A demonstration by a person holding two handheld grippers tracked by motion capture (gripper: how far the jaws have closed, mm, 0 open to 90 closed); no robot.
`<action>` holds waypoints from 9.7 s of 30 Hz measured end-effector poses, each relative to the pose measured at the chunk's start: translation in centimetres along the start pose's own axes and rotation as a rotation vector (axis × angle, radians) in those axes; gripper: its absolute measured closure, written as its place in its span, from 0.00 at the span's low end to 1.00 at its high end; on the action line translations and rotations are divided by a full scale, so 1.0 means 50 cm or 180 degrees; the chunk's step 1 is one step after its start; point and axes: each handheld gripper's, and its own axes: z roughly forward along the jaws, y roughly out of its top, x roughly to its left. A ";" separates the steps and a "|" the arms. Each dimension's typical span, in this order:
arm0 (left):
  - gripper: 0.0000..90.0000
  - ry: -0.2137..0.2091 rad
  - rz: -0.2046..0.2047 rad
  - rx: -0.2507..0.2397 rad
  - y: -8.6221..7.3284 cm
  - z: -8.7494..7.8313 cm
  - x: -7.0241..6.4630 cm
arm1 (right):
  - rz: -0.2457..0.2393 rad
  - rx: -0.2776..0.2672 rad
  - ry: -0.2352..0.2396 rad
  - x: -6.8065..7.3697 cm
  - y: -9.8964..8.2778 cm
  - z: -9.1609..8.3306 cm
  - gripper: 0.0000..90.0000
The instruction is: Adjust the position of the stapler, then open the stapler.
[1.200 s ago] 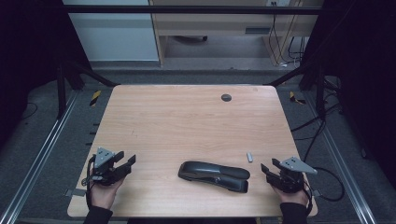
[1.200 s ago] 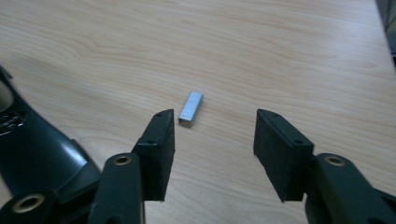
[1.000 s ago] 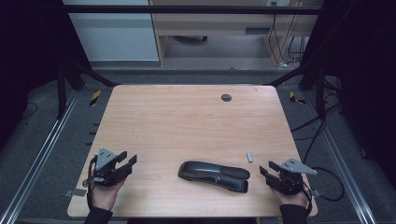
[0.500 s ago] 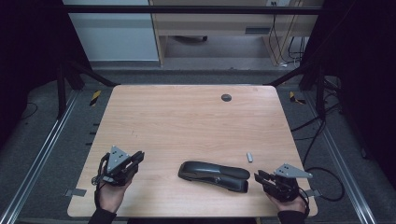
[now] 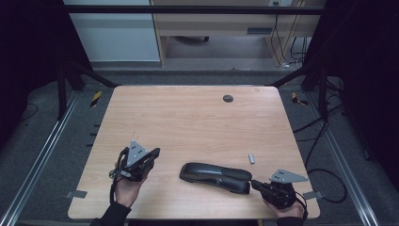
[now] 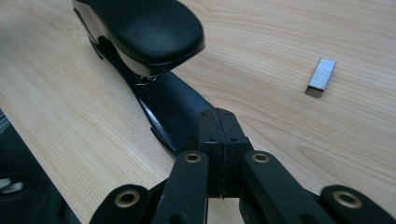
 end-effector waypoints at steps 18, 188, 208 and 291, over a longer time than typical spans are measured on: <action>0.99 -0.0284 0.0217 0.0363 0.023 0.118 -0.085 | -0.0179 0.0165 0.0195 0.035 0.002 0.032 1.00; 0.29 -0.0497 0.1511 0.0446 0.107 0.066 -0.333 | 0.0128 -0.0150 -0.0748 -0.066 -0.003 -0.005 0.67; 0.28 -0.0426 0.1770 0.0507 0.106 0.083 -0.370 | 0.0091 -0.0141 -0.0687 -0.064 -0.003 -0.004 0.75; 0.56 0.0193 0.2708 0.0684 0.068 0.186 -0.451 | -0.0024 0.0047 -0.0099 -0.020 0.009 0.043 1.00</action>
